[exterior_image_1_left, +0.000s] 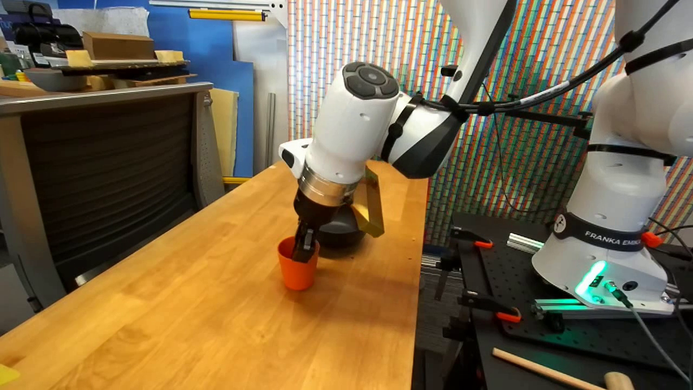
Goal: Put the orange cup inside the black bowl, take it out then put it back inside
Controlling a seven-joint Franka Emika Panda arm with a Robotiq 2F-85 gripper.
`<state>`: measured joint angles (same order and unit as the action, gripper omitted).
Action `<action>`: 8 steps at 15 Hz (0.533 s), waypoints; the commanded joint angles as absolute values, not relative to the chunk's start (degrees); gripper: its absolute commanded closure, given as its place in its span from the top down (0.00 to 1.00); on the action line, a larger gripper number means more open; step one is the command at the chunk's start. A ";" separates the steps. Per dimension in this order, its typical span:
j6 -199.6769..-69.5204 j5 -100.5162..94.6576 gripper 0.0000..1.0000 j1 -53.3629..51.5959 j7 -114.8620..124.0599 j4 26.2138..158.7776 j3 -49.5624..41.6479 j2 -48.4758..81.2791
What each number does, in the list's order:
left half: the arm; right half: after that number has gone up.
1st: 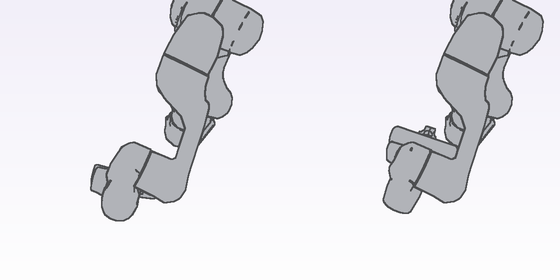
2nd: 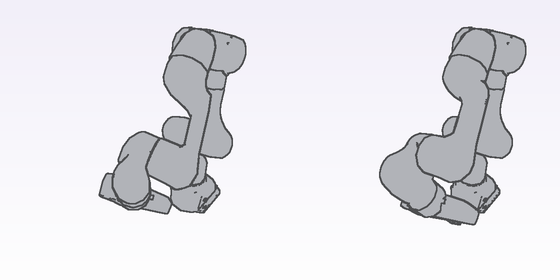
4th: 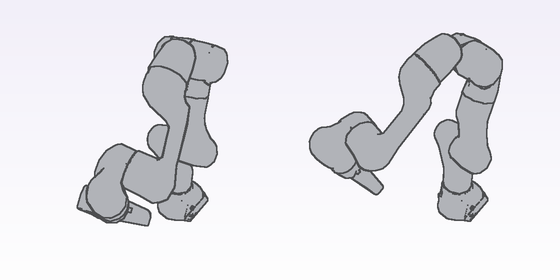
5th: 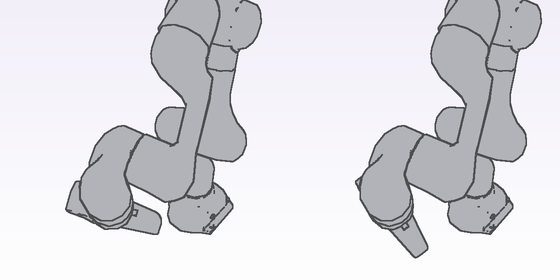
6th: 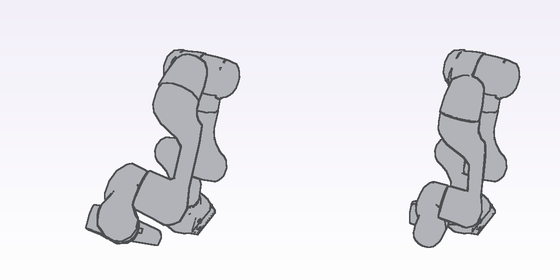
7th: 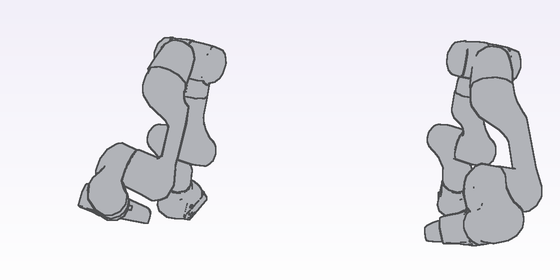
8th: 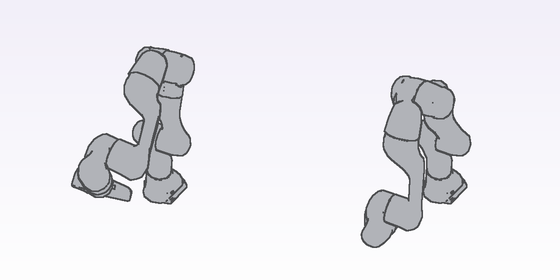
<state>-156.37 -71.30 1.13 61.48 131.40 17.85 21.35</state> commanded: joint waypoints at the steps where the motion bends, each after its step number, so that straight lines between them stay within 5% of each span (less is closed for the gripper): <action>1: -155.38 -75.78 0.28 -0.80 65.85 126.87 16.33 25.81; 6: -154.88 -74.20 0.00 -0.13 65.07 129.37 17.07 22.48; 8: -154.75 -74.02 0.00 0.15 65.41 131.08 17.22 19.61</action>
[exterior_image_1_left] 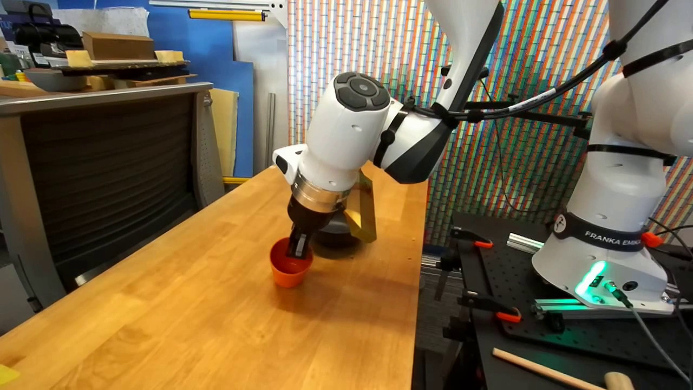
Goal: Put the orange cup inside the black bowl, take it out then put it back inside
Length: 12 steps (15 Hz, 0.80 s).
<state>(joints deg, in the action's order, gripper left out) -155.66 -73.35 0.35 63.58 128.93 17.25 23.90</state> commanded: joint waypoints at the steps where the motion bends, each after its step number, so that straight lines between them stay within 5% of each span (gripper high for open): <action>1: -154.70 -73.88 0.01 0.32 65.61 131.88 17.23 18.19; 7: -148.80 -65.79 0.01 3.43 65.90 140.55 16.64 2.43; 12: -144.23 -55.87 0.01 1.94 62.95 145.75 5.39 -2.15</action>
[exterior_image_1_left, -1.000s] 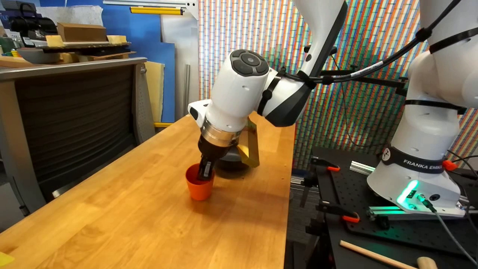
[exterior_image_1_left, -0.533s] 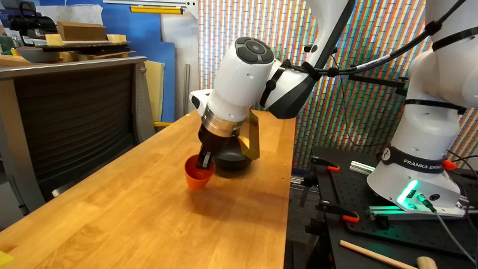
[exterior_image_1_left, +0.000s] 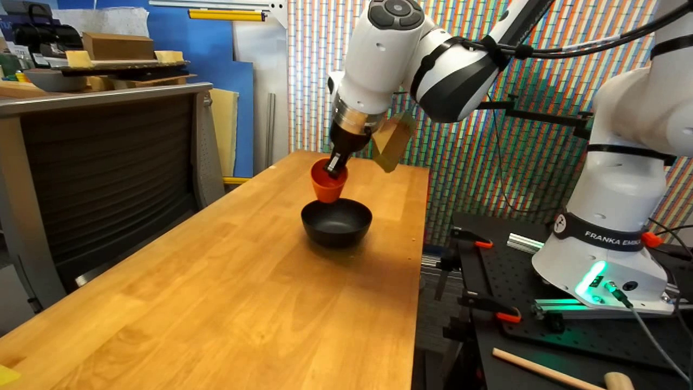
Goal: Put the orange cup inside the black bowl, take it out then put it back inside
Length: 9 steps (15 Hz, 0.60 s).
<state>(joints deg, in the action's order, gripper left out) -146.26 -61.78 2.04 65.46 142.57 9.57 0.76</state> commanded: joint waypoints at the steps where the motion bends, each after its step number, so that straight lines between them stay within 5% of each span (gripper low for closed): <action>1: -145.70 -52.61 0.01 2.26 60.77 145.95 3.87 -1.23; 9: -160.32 -17.61 0.01 6.18 39.04 144.31 4.81 11.30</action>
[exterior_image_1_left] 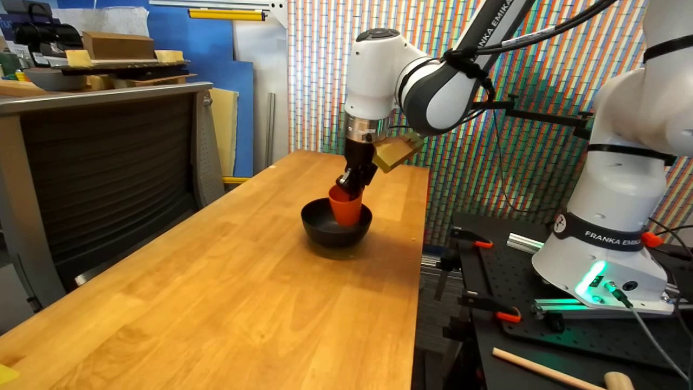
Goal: Put the orange cup inside the black bowl, take it out then put it back inside
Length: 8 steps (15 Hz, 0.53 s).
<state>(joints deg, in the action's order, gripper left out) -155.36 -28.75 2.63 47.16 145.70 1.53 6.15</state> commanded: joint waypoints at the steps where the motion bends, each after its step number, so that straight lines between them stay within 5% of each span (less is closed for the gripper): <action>1: -161.18 -12.44 0.05 8.21 35.50 144.04 7.21 12.88; 2: -160.93 -7.53 0.30 8.69 31.60 143.44 7.90 13.74; 3: -160.17 -2.92 0.31 10.28 27.93 142.72 9.62 14.72; 8: -157.16 5.46 0.68 4.51 18.71 140.05 3.45 14.18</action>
